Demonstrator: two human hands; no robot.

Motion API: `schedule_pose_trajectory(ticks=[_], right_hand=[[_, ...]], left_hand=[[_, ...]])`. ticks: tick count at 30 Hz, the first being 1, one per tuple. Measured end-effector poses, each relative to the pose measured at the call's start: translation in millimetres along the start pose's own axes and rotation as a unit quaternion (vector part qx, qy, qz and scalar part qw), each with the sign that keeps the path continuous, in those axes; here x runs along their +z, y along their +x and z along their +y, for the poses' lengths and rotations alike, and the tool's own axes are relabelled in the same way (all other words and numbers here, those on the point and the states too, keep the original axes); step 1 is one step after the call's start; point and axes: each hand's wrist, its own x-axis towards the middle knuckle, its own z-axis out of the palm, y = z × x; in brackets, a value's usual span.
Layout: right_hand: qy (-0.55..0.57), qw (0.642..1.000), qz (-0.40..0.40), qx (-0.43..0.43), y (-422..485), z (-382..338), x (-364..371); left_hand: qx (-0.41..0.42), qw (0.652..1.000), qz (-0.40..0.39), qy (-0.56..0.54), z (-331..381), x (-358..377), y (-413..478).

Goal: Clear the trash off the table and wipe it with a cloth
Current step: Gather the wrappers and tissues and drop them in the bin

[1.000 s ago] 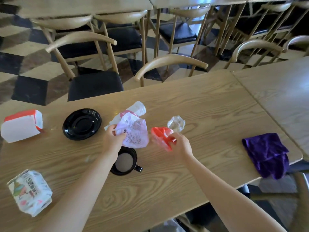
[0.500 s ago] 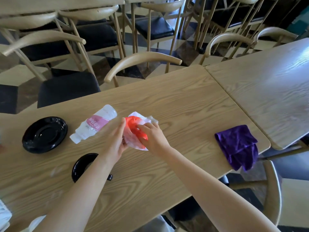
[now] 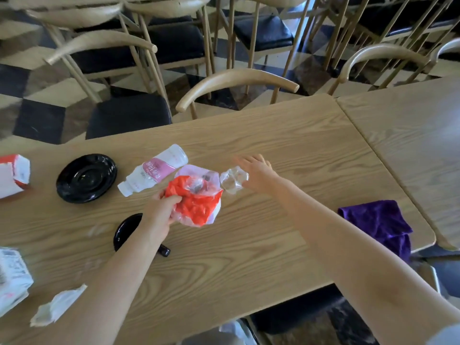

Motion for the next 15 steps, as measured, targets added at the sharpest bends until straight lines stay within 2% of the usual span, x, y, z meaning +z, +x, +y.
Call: schedule_pose_trajectory(ticks=[3,5,11,15], right_hand=[[-0.115,0.988,-0.103,-0.024,12,3,6],[-0.135,0.981,-0.137,-0.031,21,2,16],[-0.081,0.995,-0.06,-0.019,26,-3,40],[0.009,1.0,-0.007,0.018,24,-8,36]], left_hand=[[0.004,1.0,0.027,-0.011,-1,-18,-3],[0.003,0.998,0.055,-0.025,-2,-31,-4],[0.021,0.993,0.095,-0.066,-5,-53,-11],[0.042,0.99,0.108,-0.077,-6,-61,-24]])
